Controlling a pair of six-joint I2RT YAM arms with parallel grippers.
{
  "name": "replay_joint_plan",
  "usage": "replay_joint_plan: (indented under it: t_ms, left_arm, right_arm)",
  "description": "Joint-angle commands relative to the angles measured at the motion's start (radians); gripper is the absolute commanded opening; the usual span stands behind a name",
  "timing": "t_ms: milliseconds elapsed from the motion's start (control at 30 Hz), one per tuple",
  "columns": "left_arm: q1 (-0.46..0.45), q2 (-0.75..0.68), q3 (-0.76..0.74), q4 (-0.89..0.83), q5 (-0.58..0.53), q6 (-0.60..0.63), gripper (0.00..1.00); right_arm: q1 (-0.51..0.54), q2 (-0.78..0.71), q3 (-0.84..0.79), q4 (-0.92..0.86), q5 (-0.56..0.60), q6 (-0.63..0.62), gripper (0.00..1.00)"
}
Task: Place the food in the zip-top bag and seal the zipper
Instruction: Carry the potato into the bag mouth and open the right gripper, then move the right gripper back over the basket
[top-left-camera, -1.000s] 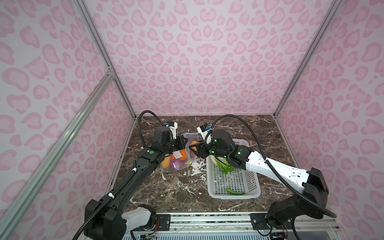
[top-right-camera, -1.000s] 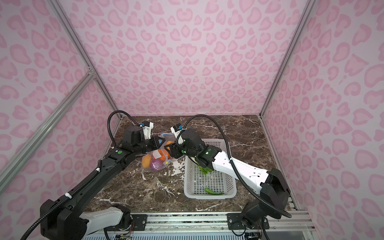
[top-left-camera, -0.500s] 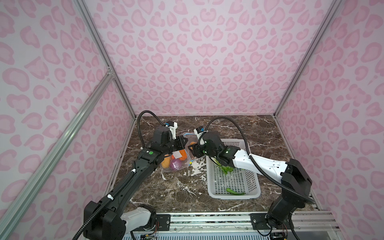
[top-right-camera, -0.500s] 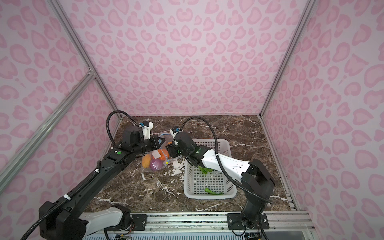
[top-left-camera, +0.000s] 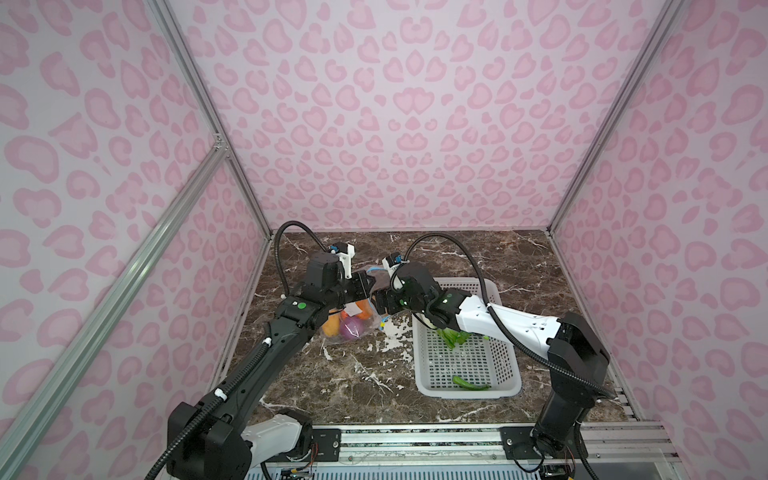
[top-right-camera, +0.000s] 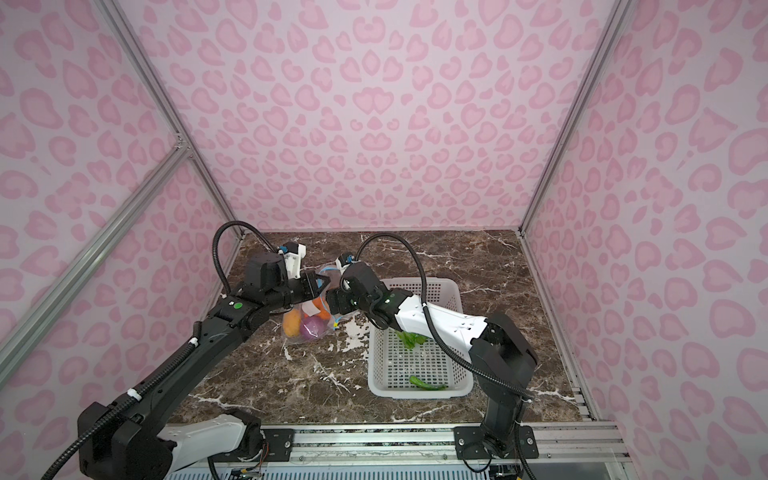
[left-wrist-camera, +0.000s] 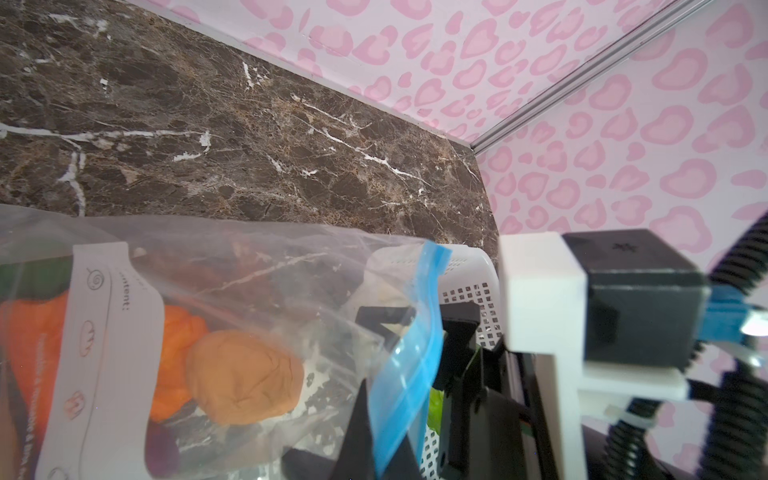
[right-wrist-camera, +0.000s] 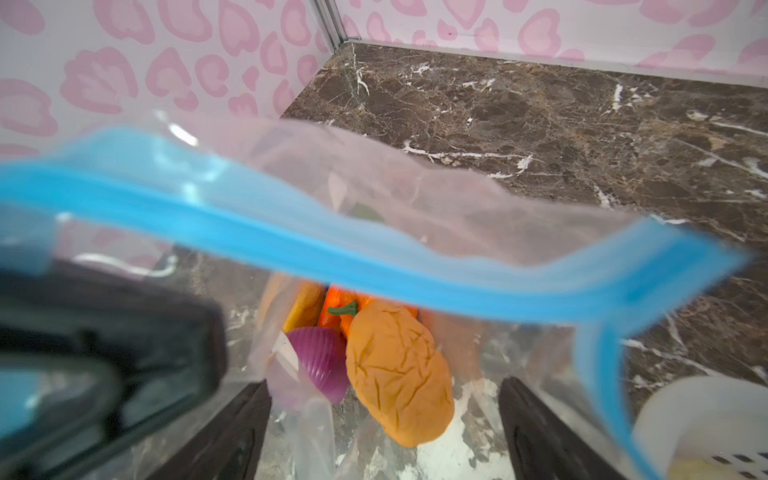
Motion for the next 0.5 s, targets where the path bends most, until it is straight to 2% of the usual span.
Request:
replay_joint_plan:
  t_ms: [0,200,367,467]
  left_arm:
    - [0.000,-0.003,0.009,0.011,0.002,0.003,0.02]
    - [0.001,-0.007,0.011,0.008,-0.005,0.006,0.02]
    - [0.000,-0.010,0.011,0.008,-0.006,0.006,0.02]
    - [0.000,-0.010,0.009,0.010,-0.006,0.005,0.02]
  right_arm:
    - [0.002,-0.023,-0.012,0.010,-0.009,0.002,0.88]
    - [-0.003,-0.102,-0.010,-0.080,0.018,-0.052,0.85]
    - [-0.027,-0.184,0.003,-0.268,0.162,-0.119,0.82]
    - [-0.073,-0.239,-0.015,-0.382,0.251,-0.134,0.74]
